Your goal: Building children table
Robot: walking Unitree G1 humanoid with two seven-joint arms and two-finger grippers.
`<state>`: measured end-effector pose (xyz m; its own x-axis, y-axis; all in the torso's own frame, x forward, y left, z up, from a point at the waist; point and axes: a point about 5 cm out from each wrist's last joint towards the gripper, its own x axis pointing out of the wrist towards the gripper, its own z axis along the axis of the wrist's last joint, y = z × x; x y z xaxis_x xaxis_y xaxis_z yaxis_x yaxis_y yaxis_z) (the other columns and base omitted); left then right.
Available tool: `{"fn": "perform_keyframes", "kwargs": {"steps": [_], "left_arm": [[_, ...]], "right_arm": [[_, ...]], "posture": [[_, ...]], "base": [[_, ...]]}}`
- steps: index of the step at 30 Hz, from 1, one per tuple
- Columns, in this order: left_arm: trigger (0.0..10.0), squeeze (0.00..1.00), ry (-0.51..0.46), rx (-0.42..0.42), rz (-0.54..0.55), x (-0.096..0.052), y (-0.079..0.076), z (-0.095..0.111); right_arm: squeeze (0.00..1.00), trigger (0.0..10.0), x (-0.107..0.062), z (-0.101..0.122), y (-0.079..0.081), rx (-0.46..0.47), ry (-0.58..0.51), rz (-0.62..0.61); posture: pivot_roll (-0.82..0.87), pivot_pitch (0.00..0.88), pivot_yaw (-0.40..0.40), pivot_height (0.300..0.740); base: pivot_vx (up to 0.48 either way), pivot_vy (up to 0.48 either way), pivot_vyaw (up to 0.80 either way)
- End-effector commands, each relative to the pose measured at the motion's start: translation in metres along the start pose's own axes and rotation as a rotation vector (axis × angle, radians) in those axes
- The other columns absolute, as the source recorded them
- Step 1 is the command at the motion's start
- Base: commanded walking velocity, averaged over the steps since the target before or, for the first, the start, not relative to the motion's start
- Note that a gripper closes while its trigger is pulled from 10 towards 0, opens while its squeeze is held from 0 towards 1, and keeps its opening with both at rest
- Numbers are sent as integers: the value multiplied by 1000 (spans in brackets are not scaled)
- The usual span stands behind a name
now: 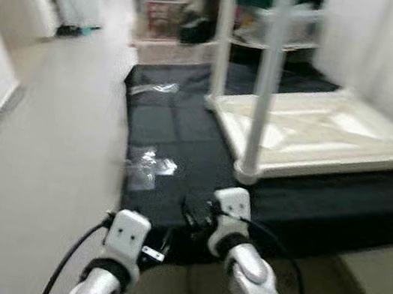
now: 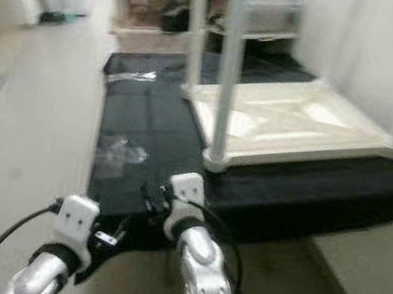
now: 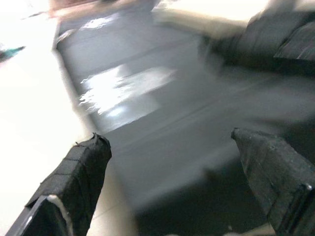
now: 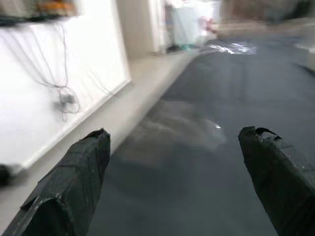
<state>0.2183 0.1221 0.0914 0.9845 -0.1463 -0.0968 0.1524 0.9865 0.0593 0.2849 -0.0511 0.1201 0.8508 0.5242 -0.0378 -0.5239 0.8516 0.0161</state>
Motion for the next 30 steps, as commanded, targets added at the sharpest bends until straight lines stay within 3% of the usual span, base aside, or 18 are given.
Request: {"fn": "perform_keyframes", "kwargs": {"steps": [1,12,21,24,26,30], "left_arm": [[10000,0,-17,-15,-22,2,-7,5],[10000,0,-19,-30,-10,2,-6,5],[10000,0,-15,-45,-18,1,-9,5],[10000,0,-15,-48,-19,1,-10,6],[10000,0,-11,-54,-24,-1,-13,5],[10000,0,-11,-60,-26,-2,-15,6]], "right_arm": [[0,10000,-5,-6,-8,19,22,-39],[0,10000,0,6,-5,-15,-33,3],[0,10000,37,54,-13,-125,-117,-138],[0,10000,43,59,-16,-143,-113,-168],[0,10000,59,60,-31,-221,-14,-298],[0,10000,75,63,-34,-203,82,-309]], "posture": [[-103,0,39,740],[-103,0,37,740],[-100,0,30,740],[-99,0,27,740],[-89,0,16,740],[-81,0,1,740]], "base": [[371,0,0],[281,0,0],[0,0,0],[0,0,0],[0,0,0],[0,0,0]]}}
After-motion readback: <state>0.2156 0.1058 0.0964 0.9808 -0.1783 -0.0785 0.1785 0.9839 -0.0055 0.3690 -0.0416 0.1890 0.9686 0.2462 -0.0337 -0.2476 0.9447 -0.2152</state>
